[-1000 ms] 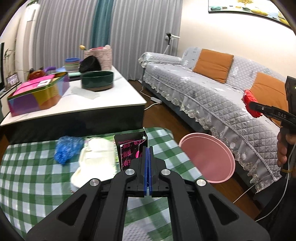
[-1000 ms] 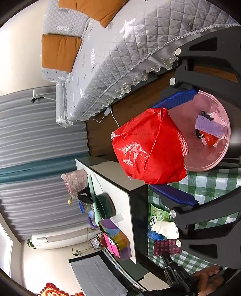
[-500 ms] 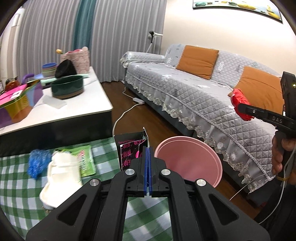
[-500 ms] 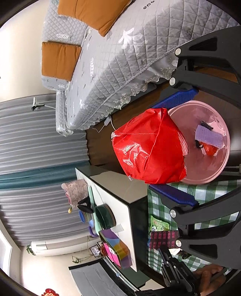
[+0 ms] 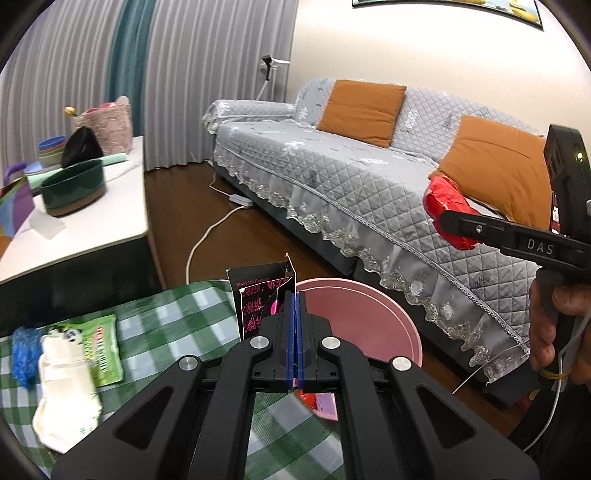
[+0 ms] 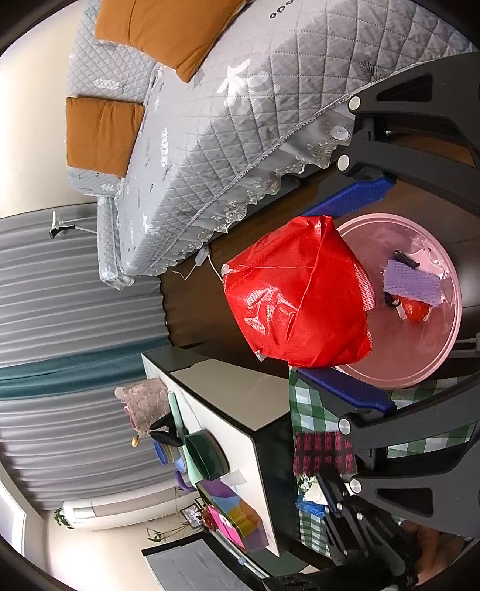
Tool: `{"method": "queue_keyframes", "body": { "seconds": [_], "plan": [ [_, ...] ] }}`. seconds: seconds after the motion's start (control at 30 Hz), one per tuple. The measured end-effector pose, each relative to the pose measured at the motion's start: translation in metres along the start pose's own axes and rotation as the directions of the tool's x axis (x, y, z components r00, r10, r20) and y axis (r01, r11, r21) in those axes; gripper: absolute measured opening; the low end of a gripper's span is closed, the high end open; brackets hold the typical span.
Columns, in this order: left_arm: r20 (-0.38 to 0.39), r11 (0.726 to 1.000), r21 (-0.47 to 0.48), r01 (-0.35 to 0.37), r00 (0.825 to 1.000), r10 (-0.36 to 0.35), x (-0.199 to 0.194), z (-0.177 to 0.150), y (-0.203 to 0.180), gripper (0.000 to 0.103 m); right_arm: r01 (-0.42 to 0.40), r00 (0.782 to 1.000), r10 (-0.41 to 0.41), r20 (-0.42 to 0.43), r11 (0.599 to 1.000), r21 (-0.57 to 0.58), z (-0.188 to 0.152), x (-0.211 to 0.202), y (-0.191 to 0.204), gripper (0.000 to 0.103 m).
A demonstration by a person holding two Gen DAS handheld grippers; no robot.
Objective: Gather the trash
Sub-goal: 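Open both grippers to drop the pouch and red bag into the bin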
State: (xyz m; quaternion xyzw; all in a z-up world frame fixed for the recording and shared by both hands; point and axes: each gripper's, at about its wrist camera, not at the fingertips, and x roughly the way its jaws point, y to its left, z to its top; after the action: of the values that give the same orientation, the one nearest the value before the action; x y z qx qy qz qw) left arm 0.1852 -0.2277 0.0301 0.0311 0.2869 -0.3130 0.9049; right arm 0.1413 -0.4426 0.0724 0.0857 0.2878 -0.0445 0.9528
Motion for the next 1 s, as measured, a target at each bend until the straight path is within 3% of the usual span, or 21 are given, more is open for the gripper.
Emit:
{"method": "queue_keyframes", "body": {
  "seconds": [0.6, 0.73, 1.0],
  "plan": [
    [-0.061, 0.998, 0.022, 0.064, 0.996, -0.063, 0.052, 0.000, -0.018, 0.001, 0.017, 0.999, -0.016, -0.031, 1.000, 0.018, -0.001, 0.021, -0.009, 0.077],
    [-0.070, 0.998, 0.001, 0.060, 0.996, -0.060, 0.051, -0.002, -0.014, 0.004, 0.032, 0.999, -0.030, -0.030, 0.998, 0.060, -0.001, 0.022, -0.017, 0.085],
    [-0.056, 1.000, -0.025, 0.017, 0.998, -0.019, 0.018, -0.003, 0.005, 0.004, 0.015, 1.000, -0.014, -0.026, 0.997, 0.069, 0.002, 0.022, -0.012, 0.084]
  ]
}}
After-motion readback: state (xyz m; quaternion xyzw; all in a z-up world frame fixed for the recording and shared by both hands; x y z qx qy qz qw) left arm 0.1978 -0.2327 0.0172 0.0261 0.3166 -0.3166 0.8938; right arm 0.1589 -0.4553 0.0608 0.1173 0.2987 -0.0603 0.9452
